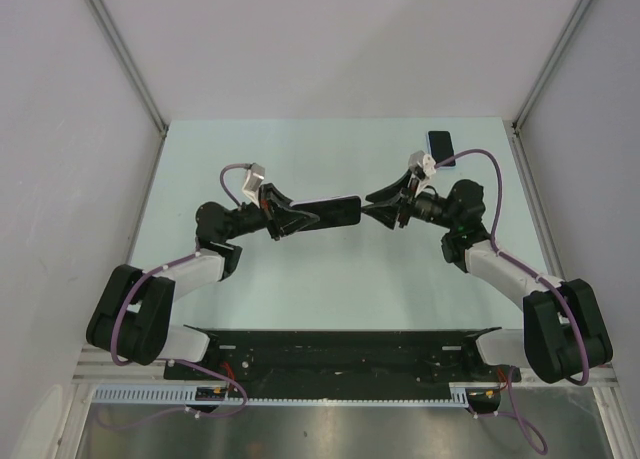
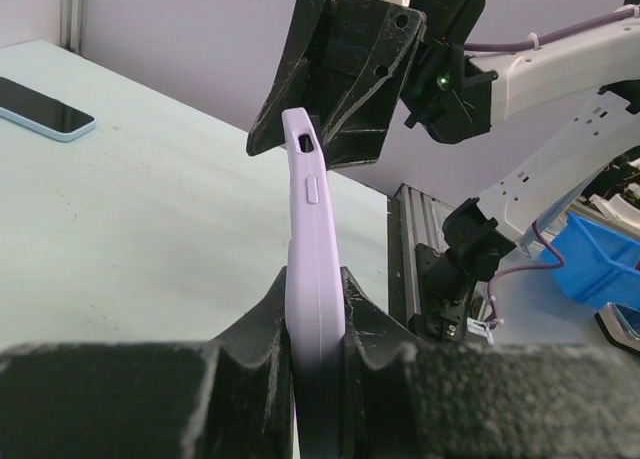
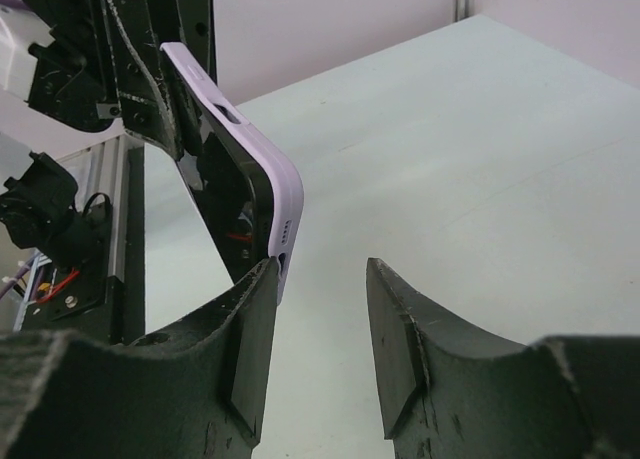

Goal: Take the phone out of the phone case
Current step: Remove the phone case from the phone.

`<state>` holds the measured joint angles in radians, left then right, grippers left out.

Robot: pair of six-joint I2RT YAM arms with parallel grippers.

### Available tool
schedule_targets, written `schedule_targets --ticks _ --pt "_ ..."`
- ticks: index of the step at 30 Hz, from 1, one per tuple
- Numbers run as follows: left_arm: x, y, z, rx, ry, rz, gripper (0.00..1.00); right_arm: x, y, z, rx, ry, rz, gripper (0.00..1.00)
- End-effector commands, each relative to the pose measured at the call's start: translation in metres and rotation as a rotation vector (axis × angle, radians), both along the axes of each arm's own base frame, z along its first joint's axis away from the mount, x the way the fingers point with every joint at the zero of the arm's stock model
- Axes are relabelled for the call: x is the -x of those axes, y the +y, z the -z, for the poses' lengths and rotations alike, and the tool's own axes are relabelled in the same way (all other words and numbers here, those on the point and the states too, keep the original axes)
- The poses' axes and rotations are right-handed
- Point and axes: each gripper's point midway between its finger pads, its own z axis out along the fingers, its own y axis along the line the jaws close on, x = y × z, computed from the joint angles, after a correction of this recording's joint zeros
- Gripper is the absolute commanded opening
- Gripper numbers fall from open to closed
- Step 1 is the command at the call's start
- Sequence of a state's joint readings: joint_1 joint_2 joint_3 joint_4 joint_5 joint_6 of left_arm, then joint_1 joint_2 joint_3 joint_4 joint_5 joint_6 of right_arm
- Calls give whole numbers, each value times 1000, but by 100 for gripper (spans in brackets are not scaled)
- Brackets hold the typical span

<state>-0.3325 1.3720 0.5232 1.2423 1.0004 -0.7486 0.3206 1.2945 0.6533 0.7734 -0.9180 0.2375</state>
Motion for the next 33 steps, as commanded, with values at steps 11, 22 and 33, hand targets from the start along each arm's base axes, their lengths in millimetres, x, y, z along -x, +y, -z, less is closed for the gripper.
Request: schedule_targets --ticks 11,22,33 --pt "46 -12 -47 76 -292 139 0 -23 6 -2 51 -38 102 45" --pt "63 -19 -43 57 -294 224 0 -14 11 5 64 -32 38 47" --pt "61 -19 -41 60 -284 213 0 23 22 3 35 6 -187 51"
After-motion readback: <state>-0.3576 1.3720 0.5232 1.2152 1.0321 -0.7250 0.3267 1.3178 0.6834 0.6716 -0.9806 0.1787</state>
